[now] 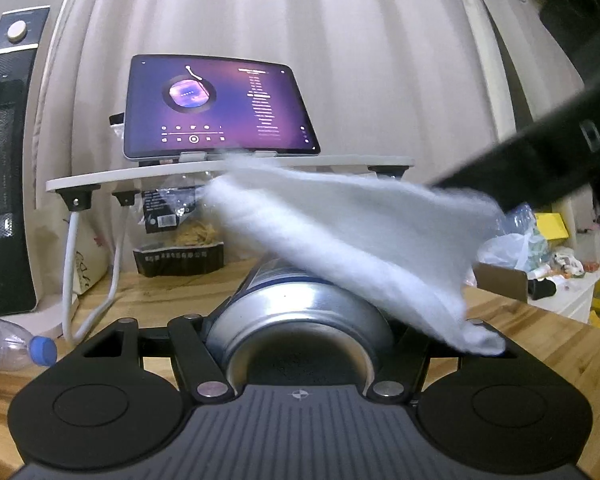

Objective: Clean container
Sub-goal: 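Wipe the can's side with the towel in the right tool while the left tool holds it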

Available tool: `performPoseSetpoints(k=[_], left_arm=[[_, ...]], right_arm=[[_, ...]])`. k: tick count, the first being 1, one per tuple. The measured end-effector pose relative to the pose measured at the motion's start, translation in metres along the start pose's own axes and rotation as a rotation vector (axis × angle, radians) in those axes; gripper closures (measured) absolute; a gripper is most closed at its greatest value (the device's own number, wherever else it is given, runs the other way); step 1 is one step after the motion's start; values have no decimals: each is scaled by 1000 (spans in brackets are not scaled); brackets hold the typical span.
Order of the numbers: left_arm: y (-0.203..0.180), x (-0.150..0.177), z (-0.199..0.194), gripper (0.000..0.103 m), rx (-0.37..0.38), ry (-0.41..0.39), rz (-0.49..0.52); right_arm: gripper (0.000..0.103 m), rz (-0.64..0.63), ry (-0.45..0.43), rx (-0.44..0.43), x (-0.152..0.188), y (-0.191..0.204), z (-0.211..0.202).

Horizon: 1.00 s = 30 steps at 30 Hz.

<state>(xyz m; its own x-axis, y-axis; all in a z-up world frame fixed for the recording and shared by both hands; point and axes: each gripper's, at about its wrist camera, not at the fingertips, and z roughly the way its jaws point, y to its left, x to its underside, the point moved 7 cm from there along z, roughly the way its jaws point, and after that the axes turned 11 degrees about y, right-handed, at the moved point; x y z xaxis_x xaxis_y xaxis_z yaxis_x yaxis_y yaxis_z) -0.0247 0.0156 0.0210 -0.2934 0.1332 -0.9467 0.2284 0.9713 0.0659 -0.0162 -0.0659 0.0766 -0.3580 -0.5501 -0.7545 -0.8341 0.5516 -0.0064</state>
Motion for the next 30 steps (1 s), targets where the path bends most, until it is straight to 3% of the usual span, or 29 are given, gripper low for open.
performPoseSetpoints(k=[8,12,22,25,30], left_arm=[[-3,-1,-4,36,5,-20,21],[-4,-1,-5,36,2,-21,25],[5,-1,0,36,9,2,-23],[5,0,0,36,8,2,-25],[0,-1,-3,36,12,-14,0]], right_arm=[[96,106,-16,105,2,-45,9],[97,132,-46,104,-6,-52,13],[96,7,-36,-21,-3,7,2],[96,-7,-26,-12,3,10,1],[96,23,-13,100,1,-16,6]])
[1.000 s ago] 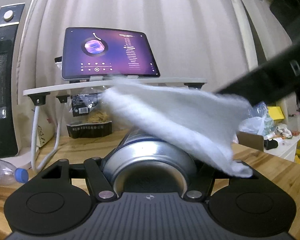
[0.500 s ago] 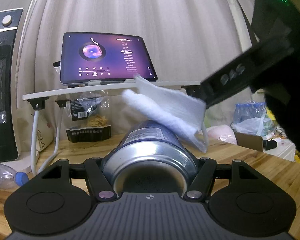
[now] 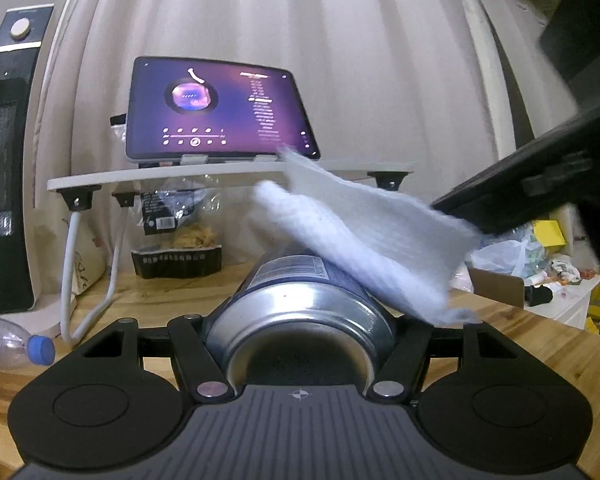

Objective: Clean container
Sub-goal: 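Wipe the can's side with the towel in the right tool while the left tool holds it, then lower the right tool and release the paper towel onto the table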

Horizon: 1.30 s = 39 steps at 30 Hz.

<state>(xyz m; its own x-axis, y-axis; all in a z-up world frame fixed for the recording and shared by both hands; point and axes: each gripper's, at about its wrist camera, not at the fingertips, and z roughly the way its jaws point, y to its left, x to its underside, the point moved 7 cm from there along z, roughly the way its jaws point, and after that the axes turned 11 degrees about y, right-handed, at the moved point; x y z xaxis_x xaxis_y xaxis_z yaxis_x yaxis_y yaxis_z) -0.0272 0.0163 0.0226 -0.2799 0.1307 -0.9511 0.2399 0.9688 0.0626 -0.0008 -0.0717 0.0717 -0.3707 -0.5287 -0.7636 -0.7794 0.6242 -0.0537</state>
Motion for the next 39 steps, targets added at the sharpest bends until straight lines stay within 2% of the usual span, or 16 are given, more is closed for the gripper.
performPoseSetpoints(k=[6,9,11,19,25,33,39], left_arm=[[-11,-1,-3,36,-1,-18,60],[-15,-1,-4,36,3,-17,81],[-11,-1,-3,36,1,-11,60],[-4,1,-1,36,7,5,21],[-2,1,-2,36,12,-4,15],[0,2,-1,36,11,0,6],[-1,1,1,36,17,8,7]], right_arm=[[96,18,-34,31,-20,-15,14],[96,-5,-35,-4,-29,-3,23],[96,-25,-33,-37,-29,10,24],[96,-36,-28,-123,-14,37,-4],[96,36,1,-8,2,-3,-1],[96,154,70,192,23,-91,43],[96,257,91,288,39,-150,54]])
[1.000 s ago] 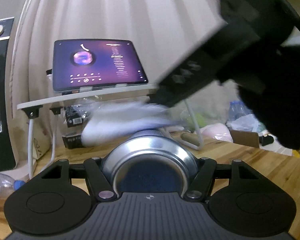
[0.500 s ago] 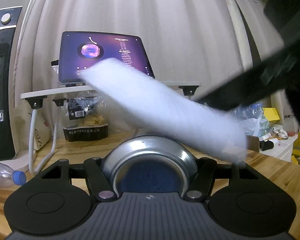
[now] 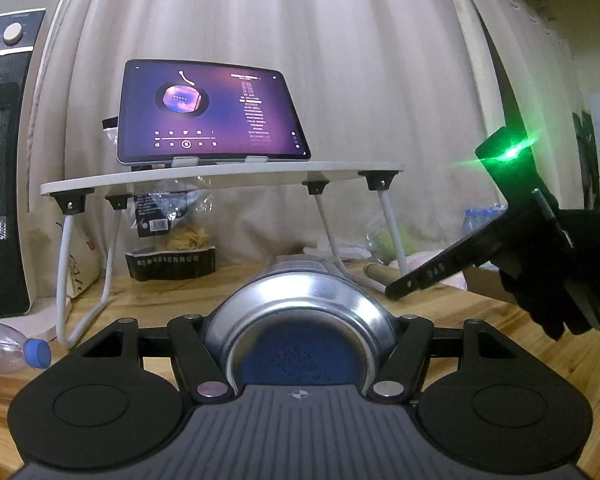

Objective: Clean container
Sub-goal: 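Lower the right tool and release the paper towel onto the table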

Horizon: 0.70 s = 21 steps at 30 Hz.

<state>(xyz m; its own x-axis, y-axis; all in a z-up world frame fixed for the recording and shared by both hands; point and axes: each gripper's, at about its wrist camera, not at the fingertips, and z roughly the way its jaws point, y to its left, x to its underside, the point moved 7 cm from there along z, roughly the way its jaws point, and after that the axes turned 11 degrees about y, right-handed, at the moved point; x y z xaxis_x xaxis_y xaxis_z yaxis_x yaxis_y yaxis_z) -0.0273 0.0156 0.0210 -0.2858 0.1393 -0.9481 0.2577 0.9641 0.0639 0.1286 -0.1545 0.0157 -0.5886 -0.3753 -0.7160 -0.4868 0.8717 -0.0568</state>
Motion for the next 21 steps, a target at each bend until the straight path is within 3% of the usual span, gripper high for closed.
performPoseSetpoints(k=[4,6,7,11,16,21], left_arm=[[0,0,2,36,-1,8,0],[0,0,3,36,-3,12,0],[0,0,3,36,-4,13,1],[1,0,4,36,-7,22,-4],[1,1,5,36,-11,28,-5],[0,1,6,36,-17,33,0]], right_arm=[[86,43,-32,6,2,-13,-12],[49,59,-47,1,4,-15,-20],[44,61,-51,-10,5,-14,-25],[45,80,-43,-124,10,1,-38],[45,9,12,-248,30,38,-35],[46,-123,38,-136,33,63,-13]])
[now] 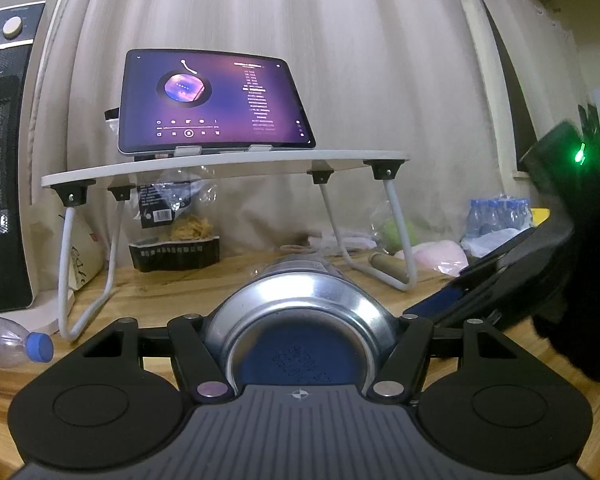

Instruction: Clean container

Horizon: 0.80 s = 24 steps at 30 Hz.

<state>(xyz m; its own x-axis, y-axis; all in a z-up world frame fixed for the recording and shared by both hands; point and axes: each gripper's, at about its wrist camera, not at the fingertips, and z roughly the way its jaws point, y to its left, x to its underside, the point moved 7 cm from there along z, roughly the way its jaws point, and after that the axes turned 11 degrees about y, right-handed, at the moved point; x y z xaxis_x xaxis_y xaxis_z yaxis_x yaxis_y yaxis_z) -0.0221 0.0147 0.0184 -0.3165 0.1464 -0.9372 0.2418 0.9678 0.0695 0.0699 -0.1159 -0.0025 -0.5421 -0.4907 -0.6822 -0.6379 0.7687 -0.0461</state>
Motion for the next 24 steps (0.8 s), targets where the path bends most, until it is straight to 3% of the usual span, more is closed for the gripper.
performPoseSetpoints(k=[7,10,14,17,21,24], left_arm=[[-3,0,1,36,-1,6,15],[-4,0,1,36,-3,5,20],[-4,0,1,36,-1,9,19],[-4,0,1,36,-2,10,21],[-5,0,0,35,-4,7,23],[-5,0,-2,36,-12,-7,26]], right_arm=[[46,25,71,94,3,-30,36],[46,99,74,108,2,-57,39],[47,106,87,226,0,-92,43],[50,150,67,227,-1,-108,37],[50,253,-22,15,0,-92,10],[49,425,-123,-321,4,-68,-14]])
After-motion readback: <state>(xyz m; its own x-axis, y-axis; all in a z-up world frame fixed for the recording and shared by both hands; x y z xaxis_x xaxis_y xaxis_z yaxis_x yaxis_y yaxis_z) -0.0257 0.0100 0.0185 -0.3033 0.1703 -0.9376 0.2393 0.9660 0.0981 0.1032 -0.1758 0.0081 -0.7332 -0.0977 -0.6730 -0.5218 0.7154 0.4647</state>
